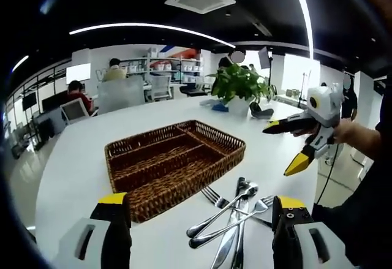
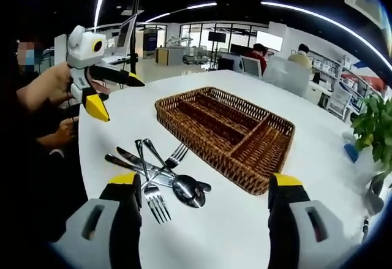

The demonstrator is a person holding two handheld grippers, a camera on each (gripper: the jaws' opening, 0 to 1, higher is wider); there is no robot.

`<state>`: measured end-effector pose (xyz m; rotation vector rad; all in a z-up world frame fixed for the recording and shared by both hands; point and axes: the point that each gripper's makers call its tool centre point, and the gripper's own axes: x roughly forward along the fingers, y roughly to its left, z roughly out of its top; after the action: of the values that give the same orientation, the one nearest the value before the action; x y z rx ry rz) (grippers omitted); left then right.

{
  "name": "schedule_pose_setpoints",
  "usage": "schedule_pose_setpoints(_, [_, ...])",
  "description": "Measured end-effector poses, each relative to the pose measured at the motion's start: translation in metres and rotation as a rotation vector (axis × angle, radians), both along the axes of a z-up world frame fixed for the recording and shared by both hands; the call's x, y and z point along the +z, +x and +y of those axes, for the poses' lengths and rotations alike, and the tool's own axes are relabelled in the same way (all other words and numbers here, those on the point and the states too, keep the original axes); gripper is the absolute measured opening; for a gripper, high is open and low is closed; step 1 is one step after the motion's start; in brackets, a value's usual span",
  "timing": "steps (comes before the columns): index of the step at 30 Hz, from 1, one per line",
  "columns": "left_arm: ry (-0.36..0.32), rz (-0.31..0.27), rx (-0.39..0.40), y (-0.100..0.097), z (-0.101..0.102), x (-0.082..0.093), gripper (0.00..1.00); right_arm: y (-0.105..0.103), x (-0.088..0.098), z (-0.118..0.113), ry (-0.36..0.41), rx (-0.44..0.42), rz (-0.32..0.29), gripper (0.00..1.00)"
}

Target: Arrange the knives, forks, and spoons in their matching storage slots by inserting each utensil handle-first until every utensil is classified and aligned in the correct compartment

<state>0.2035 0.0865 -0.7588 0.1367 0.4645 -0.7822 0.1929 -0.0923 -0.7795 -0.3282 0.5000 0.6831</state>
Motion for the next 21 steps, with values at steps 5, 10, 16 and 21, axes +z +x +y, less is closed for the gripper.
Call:
schedule_pose_setpoints(5, [0.005, 0.003, -0.004, -0.003, -0.001, -0.002, 1.0, 0.0, -0.011, -0.001, -0.057, 0.022, 0.005, 0.84])
schedule_pose_setpoints(10, [0.018, 0.032, -0.01, -0.013, -0.003, -0.011, 1.0, 0.0, -0.024, 0.002, -0.097, 0.044, 0.008, 0.78])
schedule_pose_setpoints(16, [-0.01, 0.029, 0.0, -0.017, -0.003, -0.009, 1.0, 0.002, -0.035, 0.003, -0.122, 0.061, 0.03, 0.71])
schedule_pose_setpoints(21, [-0.021, 0.02, 0.007, -0.015, 0.001, -0.007, 1.0, 0.005, -0.044, 0.009, -0.146, 0.098, 0.026, 0.66])
